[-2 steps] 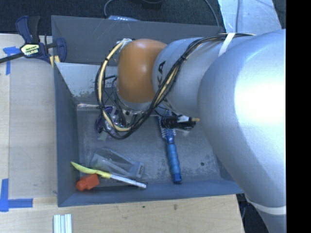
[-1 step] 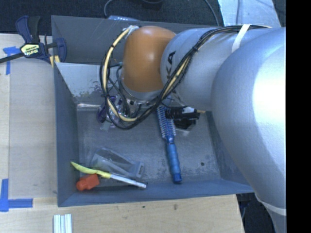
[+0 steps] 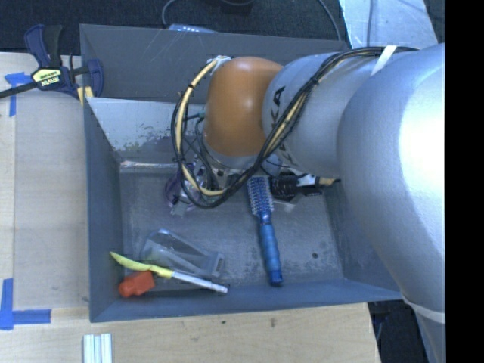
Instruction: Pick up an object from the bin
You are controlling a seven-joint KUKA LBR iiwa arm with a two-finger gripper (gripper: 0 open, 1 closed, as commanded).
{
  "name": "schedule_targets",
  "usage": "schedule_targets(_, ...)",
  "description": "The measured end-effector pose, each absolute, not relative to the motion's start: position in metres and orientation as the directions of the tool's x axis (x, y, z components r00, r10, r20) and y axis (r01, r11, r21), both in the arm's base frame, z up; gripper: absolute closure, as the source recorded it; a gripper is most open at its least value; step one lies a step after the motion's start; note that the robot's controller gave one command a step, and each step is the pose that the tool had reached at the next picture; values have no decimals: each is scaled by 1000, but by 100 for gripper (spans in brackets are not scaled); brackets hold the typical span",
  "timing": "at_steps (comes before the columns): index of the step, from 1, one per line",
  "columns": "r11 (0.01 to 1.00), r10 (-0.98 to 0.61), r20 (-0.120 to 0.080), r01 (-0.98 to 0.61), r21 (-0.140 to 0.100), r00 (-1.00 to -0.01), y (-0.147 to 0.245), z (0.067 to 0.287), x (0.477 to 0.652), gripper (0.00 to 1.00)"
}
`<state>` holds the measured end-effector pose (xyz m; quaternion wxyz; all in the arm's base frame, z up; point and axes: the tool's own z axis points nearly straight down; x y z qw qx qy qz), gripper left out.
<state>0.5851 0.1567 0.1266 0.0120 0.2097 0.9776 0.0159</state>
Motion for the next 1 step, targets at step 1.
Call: schedule_targets(1, 906, 422, -19, 421, 40, -907, 157, 149, 585, 100)
